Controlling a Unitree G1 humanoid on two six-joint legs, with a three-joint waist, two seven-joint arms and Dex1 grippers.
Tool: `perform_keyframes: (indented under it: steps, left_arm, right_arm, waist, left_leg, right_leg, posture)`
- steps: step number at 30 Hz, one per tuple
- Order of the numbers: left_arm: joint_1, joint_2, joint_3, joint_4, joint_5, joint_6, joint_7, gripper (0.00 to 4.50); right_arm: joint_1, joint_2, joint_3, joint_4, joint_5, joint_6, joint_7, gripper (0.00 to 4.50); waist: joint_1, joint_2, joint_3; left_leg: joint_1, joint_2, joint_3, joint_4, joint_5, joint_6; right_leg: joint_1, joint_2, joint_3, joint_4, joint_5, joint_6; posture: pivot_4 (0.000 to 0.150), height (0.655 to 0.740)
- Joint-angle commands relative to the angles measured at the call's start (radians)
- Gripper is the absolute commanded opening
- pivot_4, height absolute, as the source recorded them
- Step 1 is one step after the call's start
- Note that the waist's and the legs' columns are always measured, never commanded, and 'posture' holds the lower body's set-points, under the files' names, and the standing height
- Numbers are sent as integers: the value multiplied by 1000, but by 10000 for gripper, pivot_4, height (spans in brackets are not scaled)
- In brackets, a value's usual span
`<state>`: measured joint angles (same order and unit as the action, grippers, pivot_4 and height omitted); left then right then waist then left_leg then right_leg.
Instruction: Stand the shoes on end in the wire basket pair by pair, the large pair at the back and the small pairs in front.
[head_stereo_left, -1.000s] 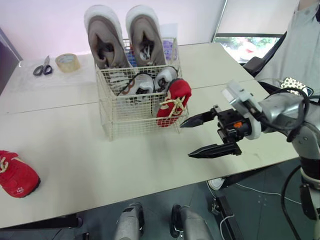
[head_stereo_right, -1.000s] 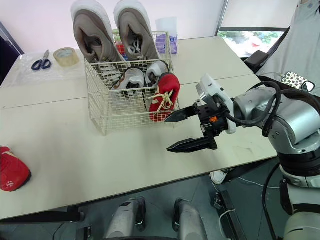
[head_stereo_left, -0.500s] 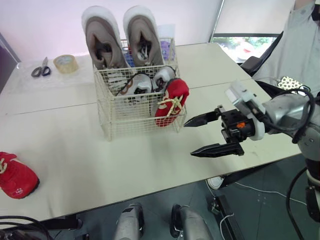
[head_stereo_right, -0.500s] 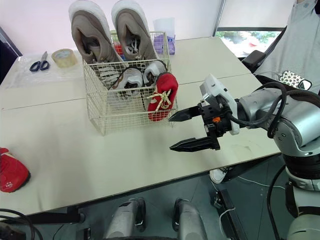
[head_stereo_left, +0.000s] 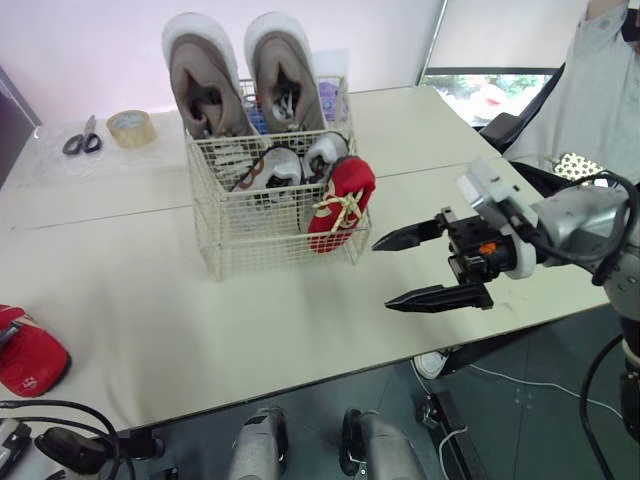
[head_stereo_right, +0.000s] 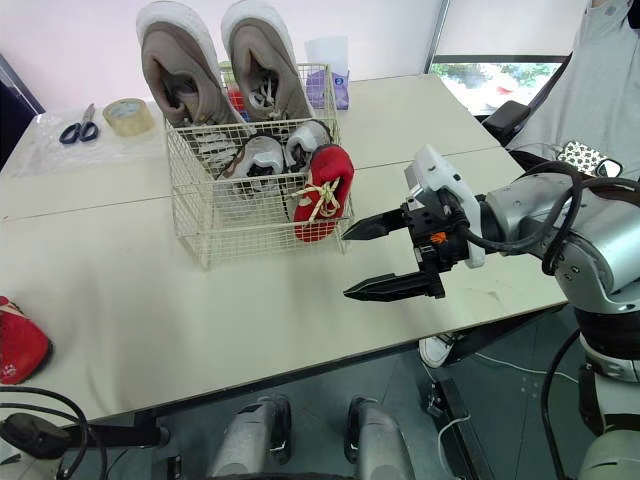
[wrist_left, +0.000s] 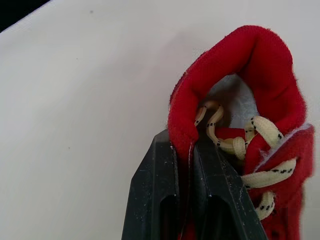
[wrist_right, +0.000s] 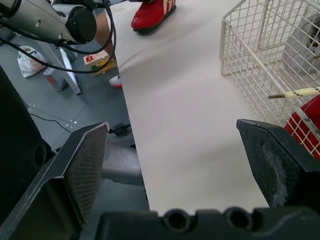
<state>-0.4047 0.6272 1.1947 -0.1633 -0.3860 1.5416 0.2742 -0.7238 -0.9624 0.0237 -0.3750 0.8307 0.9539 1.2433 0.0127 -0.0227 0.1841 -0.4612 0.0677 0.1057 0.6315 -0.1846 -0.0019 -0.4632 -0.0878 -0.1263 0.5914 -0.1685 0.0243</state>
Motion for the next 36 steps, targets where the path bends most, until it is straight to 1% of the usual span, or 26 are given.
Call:
perform_keyframes:
  steps: [1, 4, 6, 8, 10, 11, 13, 17, 20, 23, 26, 29, 33, 36]
  left_arm:
    - [-75, 51, 22, -131, 18, -44, -33, 637]
    - [-151, 77, -75, -284, -68, -172, -149, 637]
    - [-197, 65, -164, -395, -136, -267, -234, 637]
    - [-203, 56, -245, -464, -151, -356, -281, 637]
    - [-225, 12, -354, -521, -161, -464, -305, 637]
    - [-229, -10, -425, -533, -150, -517, -308, 637]
    - [-224, -32, -511, -533, -120, -592, -311, 637]
    - [-265, -153, -704, -506, -69, -758, -286, 637]
    - [-235, -224, -852, -496, -16, -873, -307, 637]
    - [-206, -283, -932, -480, 19, -949, -305, 637]
    - [-166, -313, -1019, -472, 71, -1026, -319, 637]
    - [-127, -345, -1066, -452, 114, -1089, -316, 637]
    - [-48, -392, -1134, -406, 211, -1198, -295, 637]
    - [-10, -428, -1158, -355, 259, -1267, -278, 637]
  right_arm:
    - [-20, -7, -22, 14, -5, -26, 11, 45000]
    - [-40, 14, -14, 59, -6, -35, 22, 45000]
    - [-53, 20, -9, 89, -12, -41, 30, 45000]
    - [-62, 22, -11, 108, -15, -42, 33, 45000]
    - [-67, 19, -33, 120, 2, -22, 23, 45000]
    - [-66, 14, -46, 119, 14, -9, 18, 45000]
    - [-62, 8, -58, 114, 24, 4, 10, 45000]
    - [-14, -37, -124, 62, 68, 72, -41, 45000]
    - [30, -54, -193, 23, 126, 138, -98, 45000]
    - [66, -63, -244, 0, 169, 178, -142, 45000]
    - [92, -69, -273, -21, 201, 204, -173, 45000]
    - [103, -70, -281, -26, 215, 209, -191, 45000]
    - [108, -59, -280, -25, 227, 206, -222, 45000]
    - [96, -51, -275, -22, 242, 205, -242, 45000]
  waist:
    - [1, -3, 0]
    - [2, -8, 0]
    - [4, -9, 0]
    - [4, -8, -1]
    - [2, -8, -1]
    - [2, -8, -1]
    - [2, -8, -1]
    - [3, -8, -1]
    - [3, -8, -1]
    - [1, -8, -1]
    - [1, -8, -1]
    - [2, -8, -1]
    - [2, -8, -1]
    - [2, -7, -1]
  left_leg:
    - [0, 0, 0, 1, 0, 0]
    - [0, 0, 0, 1, 0, 0]
    - [-1, 1, 0, 1, 0, 0]
    - [-1, 0, 2, 1, 0, 0]
    - [0, -1, 4, 1, 0, 0]
    - [0, -1, 5, 1, 0, 0]
    - [0, -2, 5, 1, 0, 1]
    - [0, -2, 7, 2, 1, 1]
    - [1, -1, 6, 4, 1, 1]
    - [1, -1, 5, 9, 0, 1]
    - [0, 0, 3, 14, 0, 2]
    - [0, 0, 2, 16, 0, 2]
    - [0, 0, 0, 16, 0, 2]
    - [0, 0, 0, 15, 0, 2]
  right_leg:
    - [0, 0, 0, 0, 0, 0]
    - [0, 0, 0, 0, 0, 0]
    - [1, -1, 0, -1, 0, 0]
    - [2, -3, 0, -2, 3, 0]
    - [3, -3, 1, -4, 5, 0]
    - [3, -3, 1, -4, 4, 1]
    - [2, -2, 2, -4, 4, 1]
    - [1, 0, 2, 2, 5, 6]
    - [2, 1, 2, 4, 5, 6]
    - [3, 1, 2, 5, 2, 5]
    - [4, 2, 3, 5, 3, 4]
    - [5, 2, 3, 3, 5, 4]
    - [6, 3, 3, 2, 5, 4]
    - [5, 3, 3, 2, 5, 4]
  posture:
    - [1500, 7400]
    - [1500, 7400]
    - [1500, 7400]
    - [1500, 7400]
    - [1500, 7400]
    - [1500, 7400]
    - [1500, 7400]
    - [1500, 7400]
    - [1500, 7400]
    - [1500, 7400]
    - [1500, 7400]
    - [1500, 7400]
    - [1500, 7400]
    - [1500, 7400]
